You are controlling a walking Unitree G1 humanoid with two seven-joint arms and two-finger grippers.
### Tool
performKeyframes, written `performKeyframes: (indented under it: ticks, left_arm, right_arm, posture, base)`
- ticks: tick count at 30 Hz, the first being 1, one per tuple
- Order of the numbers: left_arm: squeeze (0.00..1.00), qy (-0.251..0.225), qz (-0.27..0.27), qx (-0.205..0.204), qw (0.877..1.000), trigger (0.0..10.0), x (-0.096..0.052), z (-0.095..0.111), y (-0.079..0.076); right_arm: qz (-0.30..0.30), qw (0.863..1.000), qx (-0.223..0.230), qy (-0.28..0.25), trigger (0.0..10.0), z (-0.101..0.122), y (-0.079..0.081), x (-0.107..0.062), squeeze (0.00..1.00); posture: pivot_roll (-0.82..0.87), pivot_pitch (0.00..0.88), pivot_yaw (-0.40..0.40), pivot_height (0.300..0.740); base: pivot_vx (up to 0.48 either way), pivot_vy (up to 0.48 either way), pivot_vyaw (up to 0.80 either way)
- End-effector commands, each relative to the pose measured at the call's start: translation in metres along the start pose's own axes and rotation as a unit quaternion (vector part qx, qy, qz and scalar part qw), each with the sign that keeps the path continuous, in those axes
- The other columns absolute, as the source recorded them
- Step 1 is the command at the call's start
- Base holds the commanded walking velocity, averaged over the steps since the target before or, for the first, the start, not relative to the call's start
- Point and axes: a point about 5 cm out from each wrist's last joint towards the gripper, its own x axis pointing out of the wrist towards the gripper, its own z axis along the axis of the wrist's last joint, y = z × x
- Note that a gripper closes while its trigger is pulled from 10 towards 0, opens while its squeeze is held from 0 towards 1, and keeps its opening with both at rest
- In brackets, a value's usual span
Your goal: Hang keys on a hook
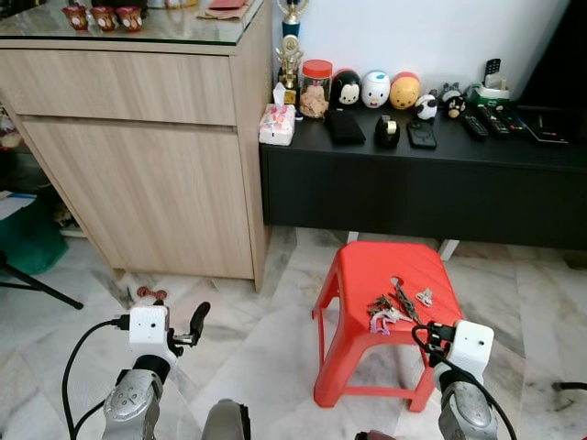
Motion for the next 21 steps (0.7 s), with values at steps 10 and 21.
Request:
performKeyframes:
  ticks: [10,21]
  left_arm:
    - [0.00,-0.010,-0.009,-0.001,1.000,10.0,0.0082,0.0102,-0.0015]
    - [0.00,0.002,-0.012,-0.001,1.000,10.0,0.0091,0.0080,-0.0043]
  right_arm:
    - [0.016,1.000,-0.013,-0.001,10.0,0.0009,0.0055,0.0006,0.00]
    - [0.016,1.000,-0.013,0.001,10.0,0.0029,0.0055,0.0026,0.00]
  posture:
    - [0.12,0.018,-0.041,0.636]
    - [0.12,0.029,-0.048,0.636]
  base:
    - [0.353,0.000,0.00]
    - [0.306,0.000,0.00]
